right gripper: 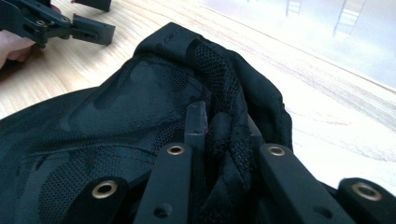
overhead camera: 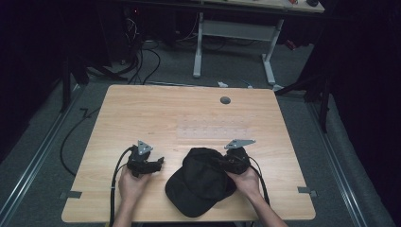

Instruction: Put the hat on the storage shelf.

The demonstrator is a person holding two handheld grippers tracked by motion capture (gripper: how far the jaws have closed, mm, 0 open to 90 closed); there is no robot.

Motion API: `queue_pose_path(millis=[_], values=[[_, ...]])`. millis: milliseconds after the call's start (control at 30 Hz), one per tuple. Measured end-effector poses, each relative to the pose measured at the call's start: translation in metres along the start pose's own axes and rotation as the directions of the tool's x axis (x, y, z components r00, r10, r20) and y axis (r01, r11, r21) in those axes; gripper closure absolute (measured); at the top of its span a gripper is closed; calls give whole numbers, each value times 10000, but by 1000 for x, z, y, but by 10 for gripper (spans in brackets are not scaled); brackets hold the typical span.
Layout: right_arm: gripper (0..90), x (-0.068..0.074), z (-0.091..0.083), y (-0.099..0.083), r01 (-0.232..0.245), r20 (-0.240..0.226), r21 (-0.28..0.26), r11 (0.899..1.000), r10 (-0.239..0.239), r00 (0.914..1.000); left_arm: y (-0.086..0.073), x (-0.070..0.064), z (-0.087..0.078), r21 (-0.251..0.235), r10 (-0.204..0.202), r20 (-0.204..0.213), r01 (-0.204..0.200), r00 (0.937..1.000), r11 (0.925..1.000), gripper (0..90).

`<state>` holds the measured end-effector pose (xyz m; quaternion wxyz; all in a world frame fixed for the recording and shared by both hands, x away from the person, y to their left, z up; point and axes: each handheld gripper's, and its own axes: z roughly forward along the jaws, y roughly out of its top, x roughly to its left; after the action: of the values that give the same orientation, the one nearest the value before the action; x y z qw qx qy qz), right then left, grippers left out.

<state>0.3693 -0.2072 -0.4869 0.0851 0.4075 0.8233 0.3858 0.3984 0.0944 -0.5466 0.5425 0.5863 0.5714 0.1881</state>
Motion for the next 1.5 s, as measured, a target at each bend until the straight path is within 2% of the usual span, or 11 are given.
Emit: queue_pose_path(millis=[133,233,600,1200,1500], values=[[809,0,-3,1,108,-40,-98,9999,-108,9999,0,0,0,11,-4,5,4,10000,10000,285],[809,0,-9,2,66,-301,-293,9995,-74,9995,0,0,0,12,-3,5,3,10000,10000,285],[808,-5,-25,4,-23,-653,-690,9976,-23,9979,0,0,0,-7,6,-9,-6,10000,10000,284],[808,-10,-56,13,212,-608,-1398,9900,-299,9977,0,0,1,-12,11,-16,-11,10000,10000,284],[808,-10,-67,18,466,-534,-1571,9865,-556,9970,0,-1,0,38,91,187,-92,9998,10000,305]])
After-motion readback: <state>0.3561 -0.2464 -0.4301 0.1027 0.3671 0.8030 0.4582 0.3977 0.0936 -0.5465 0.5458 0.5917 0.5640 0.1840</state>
